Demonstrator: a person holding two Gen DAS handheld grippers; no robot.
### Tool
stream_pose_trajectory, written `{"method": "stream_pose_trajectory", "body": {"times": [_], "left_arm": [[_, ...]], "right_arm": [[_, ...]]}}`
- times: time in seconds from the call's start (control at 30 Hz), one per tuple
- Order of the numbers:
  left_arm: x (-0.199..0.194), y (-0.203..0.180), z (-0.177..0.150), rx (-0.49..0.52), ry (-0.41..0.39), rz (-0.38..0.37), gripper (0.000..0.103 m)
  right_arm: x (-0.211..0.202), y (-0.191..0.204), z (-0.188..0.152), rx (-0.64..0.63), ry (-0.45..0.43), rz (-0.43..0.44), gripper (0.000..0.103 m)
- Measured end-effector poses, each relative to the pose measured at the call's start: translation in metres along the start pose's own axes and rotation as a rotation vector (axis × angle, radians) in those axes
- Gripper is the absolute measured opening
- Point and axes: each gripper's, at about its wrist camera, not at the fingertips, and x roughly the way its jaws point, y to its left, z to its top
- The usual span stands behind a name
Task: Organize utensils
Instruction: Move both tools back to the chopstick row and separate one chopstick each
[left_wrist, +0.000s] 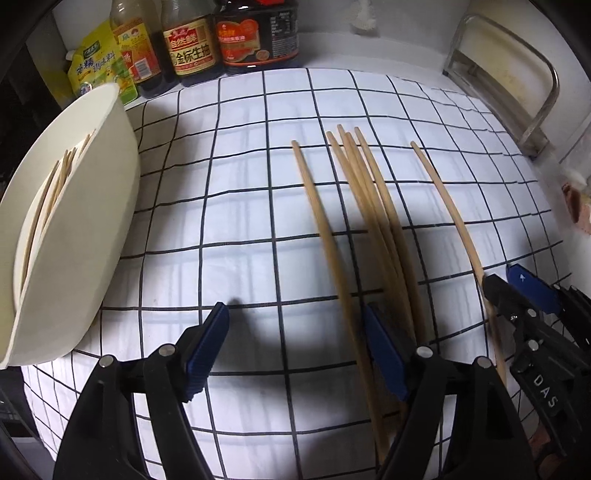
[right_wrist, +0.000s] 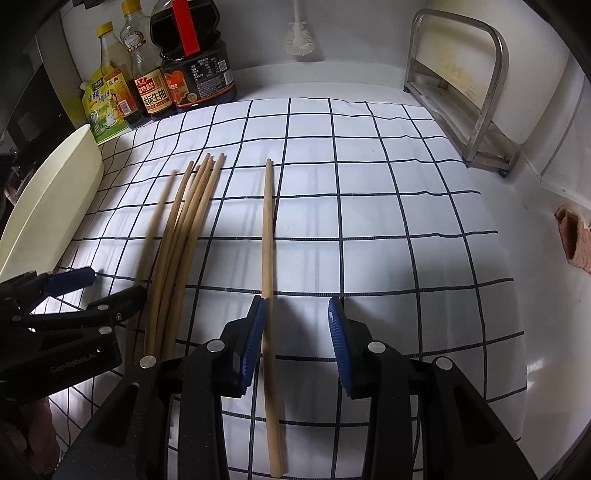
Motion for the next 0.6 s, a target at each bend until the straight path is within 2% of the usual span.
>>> {"method": "stream_pose_trajectory", "body": {"times": [0.37,0.43,0.6], "left_arm": [[0.001,0.013,0.003,-0.021,-0.021,0.020,0.076],[0.001,0.012,0.006,-0.025,-0.025,0.011,0.072],[0.000,0.008,0.012,-0.019,-0.030,-0.008,0.055]], "right_arm": [[0.008,0.009,0.004,-0.051,0.005,-0.037,0.034],[0.010,0.011,0.006,-0.063,0.003,-0.046,0.034],[0.014,0.015,0.012,-0.075,-0.002,-0.043,0.034]]}}
